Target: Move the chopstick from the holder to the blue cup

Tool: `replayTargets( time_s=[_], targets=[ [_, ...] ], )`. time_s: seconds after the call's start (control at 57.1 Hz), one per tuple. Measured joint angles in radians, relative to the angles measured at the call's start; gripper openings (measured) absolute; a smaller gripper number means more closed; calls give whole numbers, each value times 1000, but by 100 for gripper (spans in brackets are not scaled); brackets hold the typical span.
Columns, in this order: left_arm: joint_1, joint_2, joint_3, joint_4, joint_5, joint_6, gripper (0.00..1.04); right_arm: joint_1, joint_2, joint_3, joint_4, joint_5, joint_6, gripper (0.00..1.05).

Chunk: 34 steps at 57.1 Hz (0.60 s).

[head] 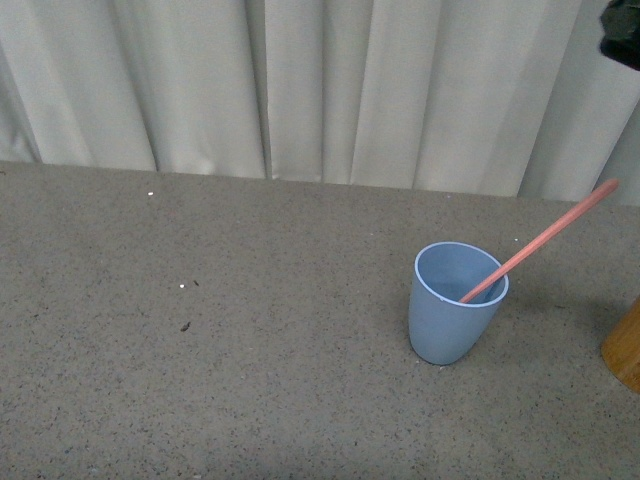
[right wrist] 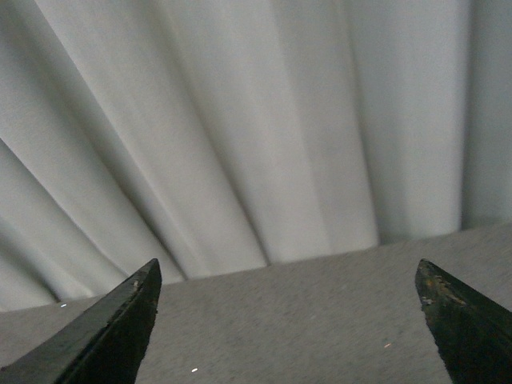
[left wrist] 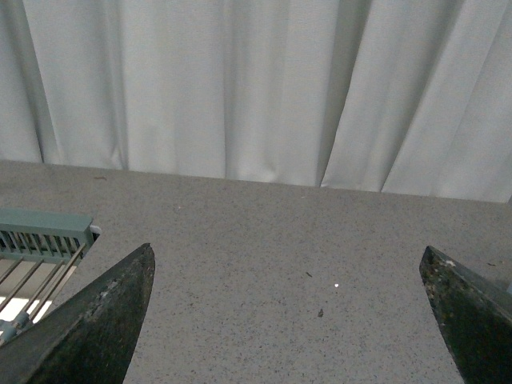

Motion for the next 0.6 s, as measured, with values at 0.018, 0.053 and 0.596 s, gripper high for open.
replayTargets(
  time_s=[0.018, 0.053, 0.596],
  targets=[
    [0, 0, 0, 0, 0, 0, 98, -1, -11, -15, 15, 5, -23, 89],
    [0, 0, 0, 0, 0, 0, 98, -8, -66, -82, 60, 11, -93, 82],
    [0, -2, 0, 0, -1, 1, 98, 80, -1468, -549, -872, 88, -320, 1]
  ],
)
